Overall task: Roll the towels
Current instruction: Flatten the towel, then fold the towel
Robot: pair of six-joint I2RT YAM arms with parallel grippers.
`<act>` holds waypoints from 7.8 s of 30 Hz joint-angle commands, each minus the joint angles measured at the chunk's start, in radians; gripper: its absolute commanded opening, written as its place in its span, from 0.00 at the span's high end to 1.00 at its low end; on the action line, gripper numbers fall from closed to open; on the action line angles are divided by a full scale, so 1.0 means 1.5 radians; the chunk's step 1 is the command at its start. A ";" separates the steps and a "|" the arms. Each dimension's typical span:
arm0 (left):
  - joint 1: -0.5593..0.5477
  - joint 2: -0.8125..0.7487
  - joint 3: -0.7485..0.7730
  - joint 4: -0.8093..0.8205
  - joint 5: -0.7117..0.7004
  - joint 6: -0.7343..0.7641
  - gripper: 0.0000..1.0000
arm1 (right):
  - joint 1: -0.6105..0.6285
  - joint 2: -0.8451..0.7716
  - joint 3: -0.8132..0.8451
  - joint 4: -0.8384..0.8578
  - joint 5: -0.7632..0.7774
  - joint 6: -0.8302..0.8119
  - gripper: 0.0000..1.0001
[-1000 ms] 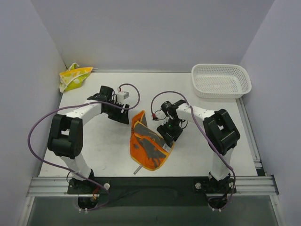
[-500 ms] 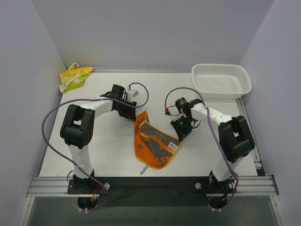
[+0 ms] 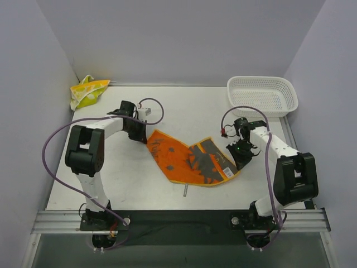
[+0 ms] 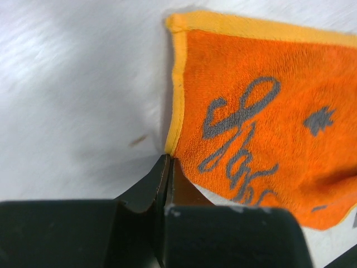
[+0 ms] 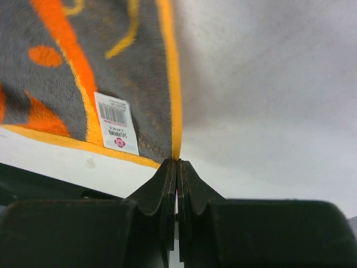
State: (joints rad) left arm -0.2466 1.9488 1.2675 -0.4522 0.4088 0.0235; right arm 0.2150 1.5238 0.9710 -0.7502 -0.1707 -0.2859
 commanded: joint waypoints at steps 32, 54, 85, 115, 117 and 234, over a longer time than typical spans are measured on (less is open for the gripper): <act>0.070 0.028 0.165 -0.163 -0.004 0.191 0.32 | -0.022 0.329 0.332 0.104 -0.011 0.021 0.54; 0.010 0.077 0.138 -0.125 -0.087 0.206 0.34 | 0.004 0.350 0.307 0.098 -0.015 0.030 1.00; 0.202 -0.536 0.004 -0.212 0.047 0.156 1.00 | -0.063 -0.267 0.196 -0.022 -0.109 0.000 1.00; 0.171 -0.170 -0.088 0.054 -0.094 0.096 1.00 | -0.053 0.201 0.287 0.182 -0.021 0.036 1.00; 0.171 -0.127 -0.050 0.058 -0.092 0.095 1.00 | -0.053 0.256 0.318 0.184 -0.010 0.037 1.00; 0.161 0.107 0.203 -0.101 -0.012 0.224 0.70 | 0.000 0.489 0.547 -0.011 -0.003 0.009 1.00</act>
State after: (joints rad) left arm -0.0082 2.0865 1.5253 -0.6250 0.3420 0.3592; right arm 0.2070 2.2379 1.7638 -0.7376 -0.1722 -0.2771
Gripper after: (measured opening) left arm 0.333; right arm 0.071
